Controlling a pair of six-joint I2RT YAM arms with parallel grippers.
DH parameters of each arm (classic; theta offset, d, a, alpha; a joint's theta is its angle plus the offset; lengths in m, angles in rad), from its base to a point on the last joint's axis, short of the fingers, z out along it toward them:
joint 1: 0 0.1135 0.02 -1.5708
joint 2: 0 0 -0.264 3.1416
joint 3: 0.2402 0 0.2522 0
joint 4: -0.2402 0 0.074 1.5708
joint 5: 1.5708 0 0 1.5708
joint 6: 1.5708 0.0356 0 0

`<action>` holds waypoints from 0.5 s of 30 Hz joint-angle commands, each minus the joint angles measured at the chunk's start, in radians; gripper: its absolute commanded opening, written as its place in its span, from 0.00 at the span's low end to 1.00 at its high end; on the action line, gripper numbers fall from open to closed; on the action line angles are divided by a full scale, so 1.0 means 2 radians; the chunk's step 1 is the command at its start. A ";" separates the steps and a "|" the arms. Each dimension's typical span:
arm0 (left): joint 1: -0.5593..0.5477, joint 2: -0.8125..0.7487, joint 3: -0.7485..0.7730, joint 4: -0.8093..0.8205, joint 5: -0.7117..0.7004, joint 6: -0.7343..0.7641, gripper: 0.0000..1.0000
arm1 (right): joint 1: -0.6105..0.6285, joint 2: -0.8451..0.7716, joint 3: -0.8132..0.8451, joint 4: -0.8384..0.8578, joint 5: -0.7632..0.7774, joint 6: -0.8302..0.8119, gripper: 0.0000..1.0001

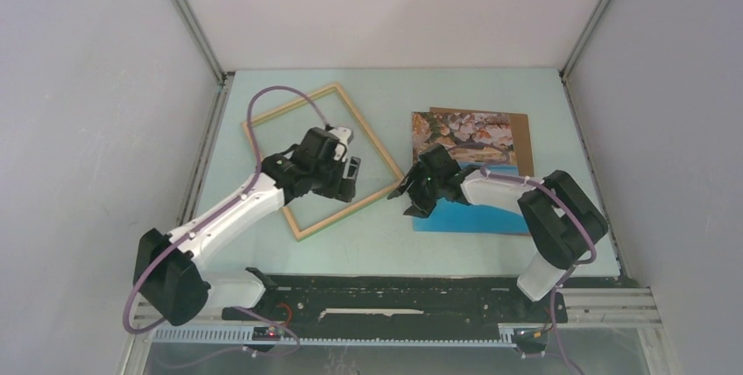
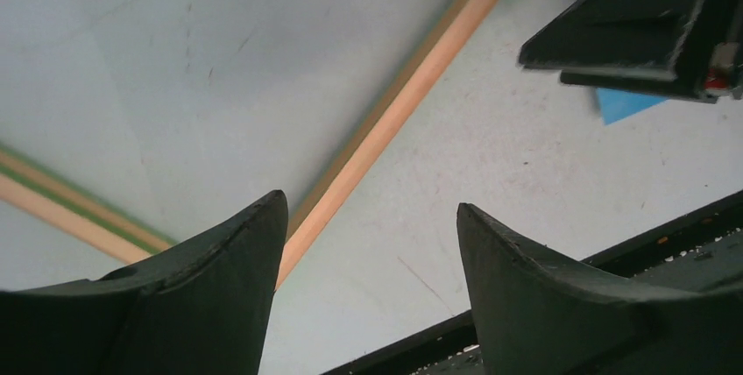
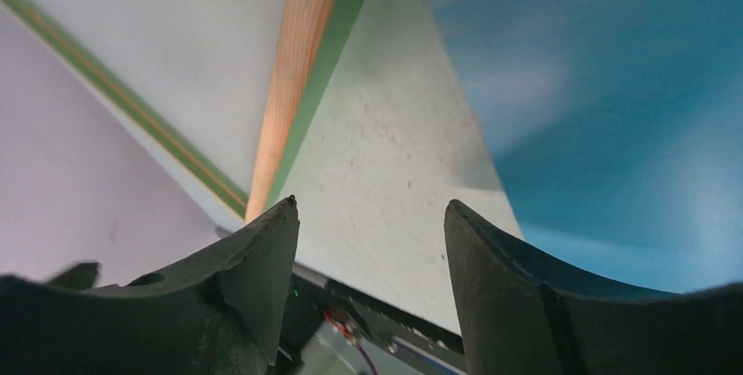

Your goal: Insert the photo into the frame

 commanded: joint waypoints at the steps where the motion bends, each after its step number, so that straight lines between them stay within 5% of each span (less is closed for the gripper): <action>1: 0.033 -0.033 -0.058 0.031 0.055 -0.045 0.78 | 0.021 0.028 0.042 -0.036 0.083 0.084 0.69; 15: 0.060 -0.104 -0.107 0.026 0.081 -0.027 0.78 | 0.044 0.119 0.120 -0.073 0.118 0.133 0.56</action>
